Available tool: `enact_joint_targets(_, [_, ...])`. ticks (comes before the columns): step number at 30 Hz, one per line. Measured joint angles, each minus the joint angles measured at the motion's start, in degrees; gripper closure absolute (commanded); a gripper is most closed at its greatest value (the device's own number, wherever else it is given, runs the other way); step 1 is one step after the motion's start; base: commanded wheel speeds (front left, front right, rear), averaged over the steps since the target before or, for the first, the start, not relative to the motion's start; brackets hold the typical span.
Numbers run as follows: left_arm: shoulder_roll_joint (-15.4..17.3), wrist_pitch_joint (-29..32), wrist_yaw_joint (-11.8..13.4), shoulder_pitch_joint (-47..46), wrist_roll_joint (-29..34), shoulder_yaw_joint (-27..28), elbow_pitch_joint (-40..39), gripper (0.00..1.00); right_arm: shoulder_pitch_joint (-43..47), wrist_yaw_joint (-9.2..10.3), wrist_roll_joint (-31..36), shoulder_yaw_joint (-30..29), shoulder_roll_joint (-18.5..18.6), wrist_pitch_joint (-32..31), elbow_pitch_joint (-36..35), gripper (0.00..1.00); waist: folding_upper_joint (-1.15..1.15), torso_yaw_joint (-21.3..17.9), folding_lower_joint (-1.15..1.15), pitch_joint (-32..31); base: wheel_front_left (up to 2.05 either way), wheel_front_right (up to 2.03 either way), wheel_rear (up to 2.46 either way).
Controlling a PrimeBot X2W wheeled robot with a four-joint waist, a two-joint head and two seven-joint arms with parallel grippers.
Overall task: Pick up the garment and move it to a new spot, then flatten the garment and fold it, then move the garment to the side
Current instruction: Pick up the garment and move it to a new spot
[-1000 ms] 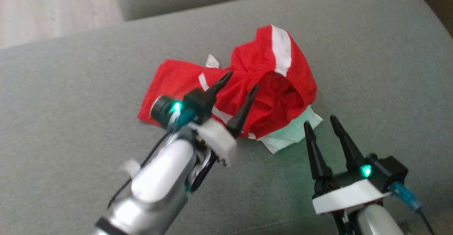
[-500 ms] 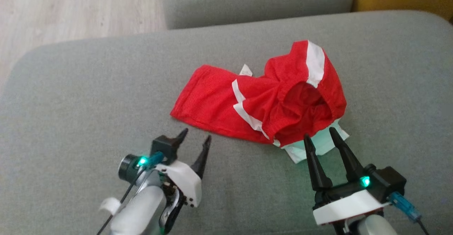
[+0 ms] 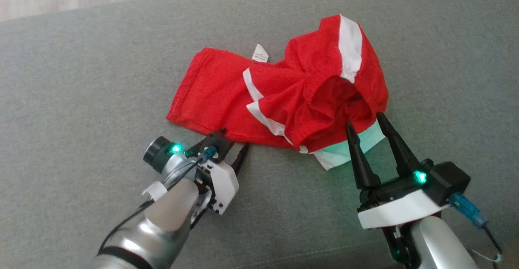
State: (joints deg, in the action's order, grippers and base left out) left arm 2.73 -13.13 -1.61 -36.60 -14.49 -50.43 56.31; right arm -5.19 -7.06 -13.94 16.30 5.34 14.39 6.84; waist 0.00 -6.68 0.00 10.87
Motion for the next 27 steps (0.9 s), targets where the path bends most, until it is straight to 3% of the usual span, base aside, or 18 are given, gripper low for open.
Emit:
enact_joint_targets(5, [-0.4, 0.8, -1.1, -2.6, -3.6, -0.1, 2.1, 0.00, -0.1, 0.00, -0.2, 0.2, 0.3, 0.0, -0.2, 0.00, 0.00, -1.6, 0.00, 1.4, 0.00, 0.00, 0.00])
enact_joint_targets(6, [-0.5, 1.0, -1.4, -3.0, -4.1, -0.5, 2.2, 0.18, -0.1, 0.00, -0.2, 0.2, 0.3, 0.0, -0.3, 0.00, 0.00, -1.9, 0.00, 1.6, 0.00, 0.00, 0.00])
enact_joint_targets(7, [-0.5, 0.9, -1.4, -3.3, -4.5, -0.8, 2.2, 1.00, -0.1, 0.00, -0.2, 0.2, 0.3, 0.0, -0.3, 0.00, 0.00, -2.1, 0.00, 1.7, 0.00, 0.00, 0.00])
enact_joint_targets(13, [-0.5, -0.7, 1.0, -3.5, -7.4, -0.5, 1.1, 1.00, -0.3, 0.00, -0.2, 0.0, 0.3, 0.0, -0.3, 0.00, 0.00, -2.2, 0.00, 0.8, 0.00, 0.00, 0.00])
enact_joint_targets(17, [-0.4, -1.1, 2.2, -3.2, -9.1, 3.5, -6.2, 1.00, 0.0, 0.00, -0.2, -0.3, 0.1, 0.0, -0.1, 0.00, 0.00, -1.5, 0.00, -1.2, 0.00, 0.00, 0.00])
enact_joint_targets(23, [2.5, -1.2, 0.6, 0.9, -8.8, 11.8, -21.0, 1.00, 3.4, 0.00, -0.7, 0.1, -1.1, 0.0, 0.6, 0.00, 0.00, 0.1, 0.00, -6.6, 0.00, 0.00, 0.00])
enact_joint_targets(27, [4.2, -1.2, -1.0, 1.8, -10.2, 16.7, -25.1, 1.00, 5.6, 0.00, -0.7, -0.1, -1.3, 0.0, 0.7, 0.00, 0.00, 1.3, 0.00, -9.5, 0.00, 0.00, 0.00])
